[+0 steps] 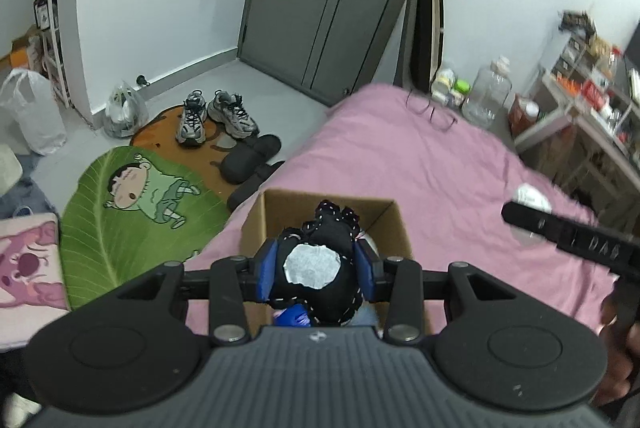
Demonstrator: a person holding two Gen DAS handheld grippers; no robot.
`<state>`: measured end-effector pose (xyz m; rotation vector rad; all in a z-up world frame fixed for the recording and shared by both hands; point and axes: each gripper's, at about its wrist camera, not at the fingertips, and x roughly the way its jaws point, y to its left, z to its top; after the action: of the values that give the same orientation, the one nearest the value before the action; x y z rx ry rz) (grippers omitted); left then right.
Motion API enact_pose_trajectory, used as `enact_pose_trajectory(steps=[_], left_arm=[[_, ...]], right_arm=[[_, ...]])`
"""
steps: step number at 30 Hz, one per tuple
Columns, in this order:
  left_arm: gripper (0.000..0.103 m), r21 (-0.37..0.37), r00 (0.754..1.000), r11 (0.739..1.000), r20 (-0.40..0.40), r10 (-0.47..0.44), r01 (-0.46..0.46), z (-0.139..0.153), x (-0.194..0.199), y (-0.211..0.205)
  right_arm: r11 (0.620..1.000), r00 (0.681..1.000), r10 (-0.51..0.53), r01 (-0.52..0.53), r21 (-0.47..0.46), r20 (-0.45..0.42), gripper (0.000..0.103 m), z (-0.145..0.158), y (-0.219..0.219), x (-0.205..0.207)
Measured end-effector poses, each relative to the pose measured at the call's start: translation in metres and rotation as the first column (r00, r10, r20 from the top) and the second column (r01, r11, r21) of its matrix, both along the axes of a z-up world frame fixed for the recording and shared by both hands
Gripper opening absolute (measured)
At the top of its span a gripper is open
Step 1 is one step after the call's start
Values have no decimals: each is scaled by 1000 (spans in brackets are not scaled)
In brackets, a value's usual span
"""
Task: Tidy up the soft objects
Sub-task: 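Carry the black plush and white tissue over the cardboard box with both tools, then open both tools to drop the black plush and tissue into the box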
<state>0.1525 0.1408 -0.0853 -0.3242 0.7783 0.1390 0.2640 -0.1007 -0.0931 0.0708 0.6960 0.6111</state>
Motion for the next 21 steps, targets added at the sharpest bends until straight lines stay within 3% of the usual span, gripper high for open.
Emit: enact_pose_trajectory(steps=[11, 18, 21], left_arm=[[41, -26, 998, 999, -30, -49, 48, -13, 9, 1], [42, -28, 999, 999, -24, -24, 23, -18, 26, 6], [47, -16, 1000, 1000, -13, 4, -4, -19, 32, 10]], right_arm=[[999, 999, 48, -48, -13, -18, 54, -3, 14, -14], [998, 998, 52, -53, -27, -35, 54, -7, 16, -15], [997, 997, 65, -66, -34, -34, 54, -8, 20, -15]])
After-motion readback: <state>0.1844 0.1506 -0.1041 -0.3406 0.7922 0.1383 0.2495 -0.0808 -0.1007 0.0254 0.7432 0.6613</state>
